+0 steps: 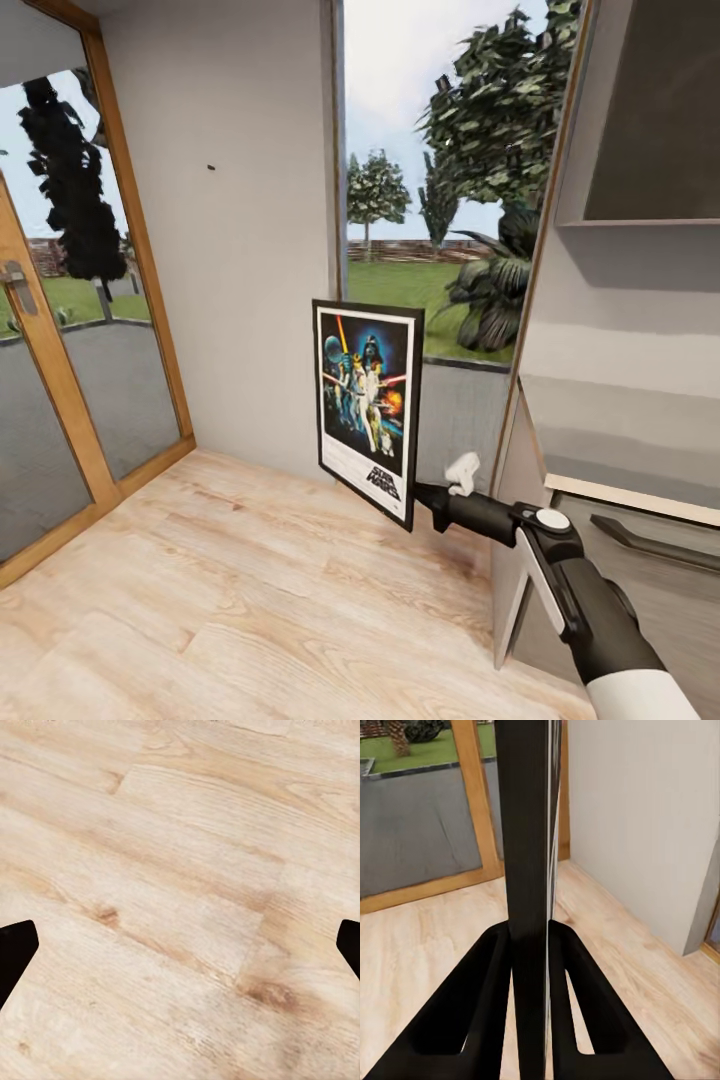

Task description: Pick up the poster from the kitchen countertop and hang it on one of the wall nails in the kitchen.

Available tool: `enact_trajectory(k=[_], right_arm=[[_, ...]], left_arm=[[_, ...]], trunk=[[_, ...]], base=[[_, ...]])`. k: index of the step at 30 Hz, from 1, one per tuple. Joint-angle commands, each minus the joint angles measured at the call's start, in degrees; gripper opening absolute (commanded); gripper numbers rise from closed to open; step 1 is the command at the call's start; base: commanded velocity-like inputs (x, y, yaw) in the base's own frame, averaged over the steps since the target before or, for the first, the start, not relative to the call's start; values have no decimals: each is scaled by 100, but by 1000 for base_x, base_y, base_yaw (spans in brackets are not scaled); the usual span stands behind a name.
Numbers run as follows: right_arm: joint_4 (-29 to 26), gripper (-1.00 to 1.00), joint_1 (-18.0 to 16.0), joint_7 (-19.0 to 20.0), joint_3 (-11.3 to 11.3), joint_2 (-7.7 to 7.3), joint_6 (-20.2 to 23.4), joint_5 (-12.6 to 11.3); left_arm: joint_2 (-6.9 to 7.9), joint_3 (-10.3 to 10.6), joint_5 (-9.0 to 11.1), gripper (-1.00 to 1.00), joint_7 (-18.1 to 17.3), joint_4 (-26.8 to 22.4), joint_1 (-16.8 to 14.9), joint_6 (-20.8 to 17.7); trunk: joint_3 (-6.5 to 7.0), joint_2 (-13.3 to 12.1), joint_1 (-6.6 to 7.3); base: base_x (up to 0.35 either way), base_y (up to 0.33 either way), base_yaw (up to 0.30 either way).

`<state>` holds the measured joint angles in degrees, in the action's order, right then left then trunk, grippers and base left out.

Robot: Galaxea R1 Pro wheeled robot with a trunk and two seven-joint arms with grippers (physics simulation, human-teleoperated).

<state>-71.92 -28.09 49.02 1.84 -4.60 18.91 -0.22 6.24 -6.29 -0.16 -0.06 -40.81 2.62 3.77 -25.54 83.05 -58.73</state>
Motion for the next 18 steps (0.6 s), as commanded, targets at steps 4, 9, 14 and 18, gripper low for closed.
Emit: enact_trajectory(k=[4, 9, 14, 18], right_arm=[[-28, -100, 24, 91, -98, -29, 57, -21], [-17, -100, 32, 340, -483, -49, 78, -15], [-10, -100, 32, 358, -490, -50, 85, -13], [-7, -100, 32, 361, -491, -50, 86, -13]], left_arm=[[-3, -2, -2, 100, 1, -20, 1, 10], [-9, 5, -2, 100, -2, -15, 1, 10], [-9, 5, -2, 100, -2, -15, 1, 10], [-9, 5, -2, 100, -2, -15, 1, 10]], trunk=[[-5, 3, 0], [-28, 3, 0], [-73, 3, 0], [-109, 3, 0]], base=[[0, 0, 0], [0, 0, 0], [0, 0, 0], [0, 0, 0]])
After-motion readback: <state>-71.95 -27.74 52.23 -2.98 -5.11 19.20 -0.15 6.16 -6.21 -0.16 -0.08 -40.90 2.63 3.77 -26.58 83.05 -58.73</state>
